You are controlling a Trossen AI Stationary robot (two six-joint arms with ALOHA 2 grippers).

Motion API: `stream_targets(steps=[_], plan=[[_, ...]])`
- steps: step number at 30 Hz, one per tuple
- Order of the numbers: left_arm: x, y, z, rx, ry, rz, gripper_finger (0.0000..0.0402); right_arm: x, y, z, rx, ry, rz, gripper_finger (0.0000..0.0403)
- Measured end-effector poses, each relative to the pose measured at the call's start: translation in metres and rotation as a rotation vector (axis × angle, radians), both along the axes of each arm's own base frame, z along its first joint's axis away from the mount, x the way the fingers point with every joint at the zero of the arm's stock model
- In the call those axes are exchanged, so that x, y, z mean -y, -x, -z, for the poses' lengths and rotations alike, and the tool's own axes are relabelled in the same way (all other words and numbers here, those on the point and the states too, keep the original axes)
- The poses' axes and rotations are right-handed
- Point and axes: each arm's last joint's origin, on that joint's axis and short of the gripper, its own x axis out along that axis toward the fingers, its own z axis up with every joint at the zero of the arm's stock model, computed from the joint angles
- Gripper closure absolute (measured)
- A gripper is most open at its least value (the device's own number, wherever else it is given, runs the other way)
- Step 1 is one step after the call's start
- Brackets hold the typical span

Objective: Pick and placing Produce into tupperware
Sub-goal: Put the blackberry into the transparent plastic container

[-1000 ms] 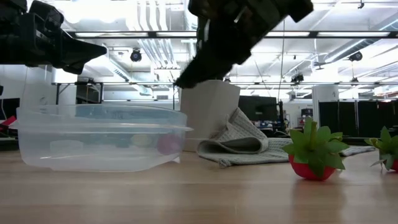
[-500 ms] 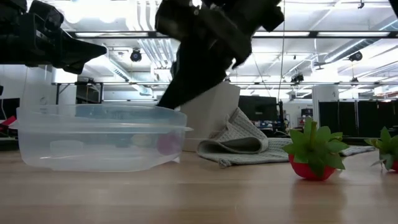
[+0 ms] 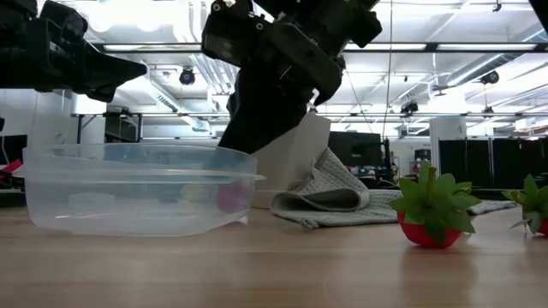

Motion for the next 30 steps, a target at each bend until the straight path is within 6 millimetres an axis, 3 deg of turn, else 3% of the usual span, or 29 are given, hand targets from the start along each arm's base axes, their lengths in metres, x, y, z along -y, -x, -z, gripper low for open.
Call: stream_targets(steps=[30], plan=[[0.0,0.0,0.0,0.0,0.0,0.0,0.0402,0.0021,-0.0001,-0.0007,-0.009,0.009,0.009,0.0295]])
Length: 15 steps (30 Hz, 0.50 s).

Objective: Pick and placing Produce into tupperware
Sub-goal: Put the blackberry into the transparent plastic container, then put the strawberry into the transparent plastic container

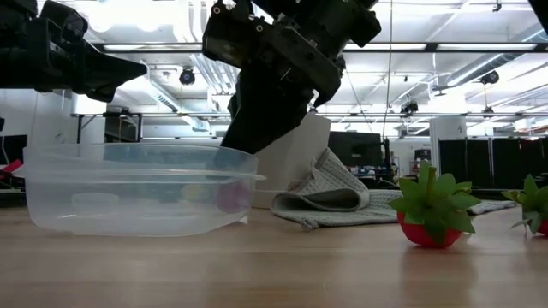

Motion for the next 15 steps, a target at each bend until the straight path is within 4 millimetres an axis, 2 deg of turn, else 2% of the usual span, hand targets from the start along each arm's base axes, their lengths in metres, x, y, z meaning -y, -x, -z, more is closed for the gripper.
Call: stream_targets(steps=[8,15], plan=[[0.0,0.0,0.0,0.0,0.0,-0.001,0.0402,0.0,-0.0001,-0.0003,0.0,-0.004,0.005,0.025],[0.0,0.0,0.0,0.0,0.0,0.0,0.0402,0.0002,0.0011,-0.0065,0.011,-0.008,0.007,0.0232]])
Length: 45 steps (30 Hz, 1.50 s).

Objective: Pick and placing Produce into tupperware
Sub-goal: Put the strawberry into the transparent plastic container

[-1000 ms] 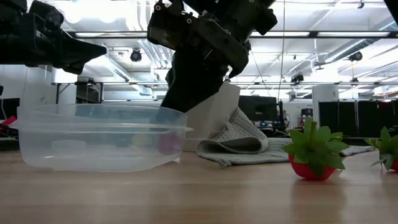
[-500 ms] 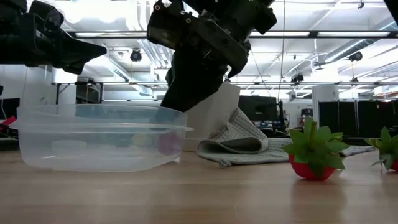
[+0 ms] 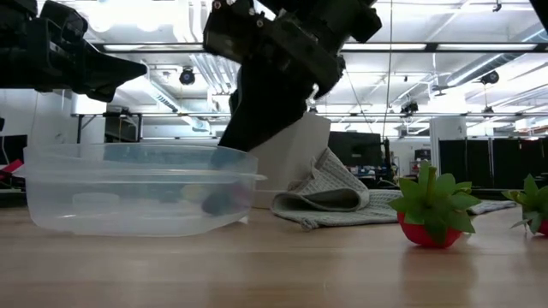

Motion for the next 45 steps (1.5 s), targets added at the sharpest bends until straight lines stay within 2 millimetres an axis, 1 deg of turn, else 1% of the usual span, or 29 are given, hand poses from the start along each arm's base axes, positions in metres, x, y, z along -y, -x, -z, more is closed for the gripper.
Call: stream_targets(steps=[3,7,9,13,16,20,22,25,28,33,36,39,45], plan=[[0.0,0.0,0.0,0.0,0.0,0.0,0.0402,0.001,0.004,-0.015,0.017,-0.003,-0.001,0.0232],[0.0,0.0,0.0,0.0,0.0,0.0,0.0402,0.005,0.018,-0.045,0.024,0.007,0.004,0.0238],[0.0,0.0,0.0,-0.001,0.0,0.0,0.0402,0.008,0.029,-0.06,0.017,0.026,0.018,0.0242],[0.0,0.0,0.0,-0.002,0.0,-0.001,0.0402,0.012,0.054,-0.082,-0.036,0.031,0.053,0.0247],[0.0,0.0,0.0,-0.001,0.001,0.0,0.0402,0.008,0.073,-0.095,-0.065,0.014,0.069,0.0251],[0.0,0.0,0.0,-0.001,0.001,0.0,0.0402,-0.009,0.1,-0.104,-0.072,0.028,-0.015,0.0255],[0.0,0.0,0.0,-0.002,0.001,0.0,0.0402,-0.018,0.112,-0.105,-0.065,0.05,-0.082,0.0257],[0.0,0.0,0.0,-0.001,0.001,0.0,0.0402,-0.028,0.128,-0.102,-0.055,0.086,-0.173,0.026],[0.0,0.0,0.0,0.001,0.001,0.0,0.0402,-0.033,0.139,-0.092,-0.08,0.118,-0.233,0.0263],[0.0,0.0,0.0,-0.001,0.0,0.0,0.0402,-0.034,0.148,-0.069,-0.142,0.166,-0.276,0.0263],[0.0,0.0,0.0,0.0,0.0,0.0,0.0402,-0.033,0.153,-0.056,-0.171,0.246,-0.274,0.0262],[0.0,0.0,0.0,0.0,0.0,-0.001,0.0402,-0.034,0.157,-0.049,-0.168,0.313,-0.315,0.0265],[0.0,0.0,0.0,0.0,0.0,-0.001,0.0402,-0.044,0.166,-0.041,-0.164,0.349,-0.393,0.0273]])
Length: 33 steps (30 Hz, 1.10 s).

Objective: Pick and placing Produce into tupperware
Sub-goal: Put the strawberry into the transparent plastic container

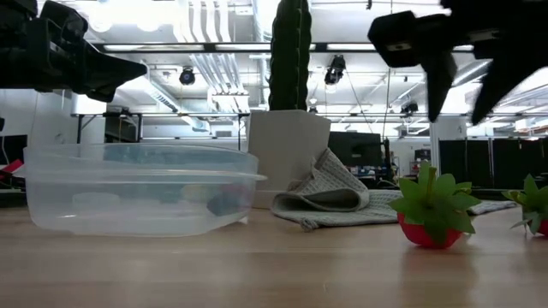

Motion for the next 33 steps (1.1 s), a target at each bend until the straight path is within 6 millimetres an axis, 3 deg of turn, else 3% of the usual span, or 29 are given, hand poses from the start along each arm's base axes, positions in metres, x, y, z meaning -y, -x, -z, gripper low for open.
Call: stream_targets(steps=[12,24,33], plan=[[0.0,0.0,0.0,-0.002,0.0,0.0,0.0402,-0.008,0.005,0.019,0.052,-0.002,-0.082,0.0266],[0.0,0.0,0.0,0.0,0.0,0.0,0.0402,-0.013,-0.005,0.044,0.013,0.043,-0.128,0.0278],[0.0,0.0,0.0,-0.001,0.0,0.0,0.0402,-0.013,-0.007,0.046,0.017,0.058,-0.118,0.0279]])
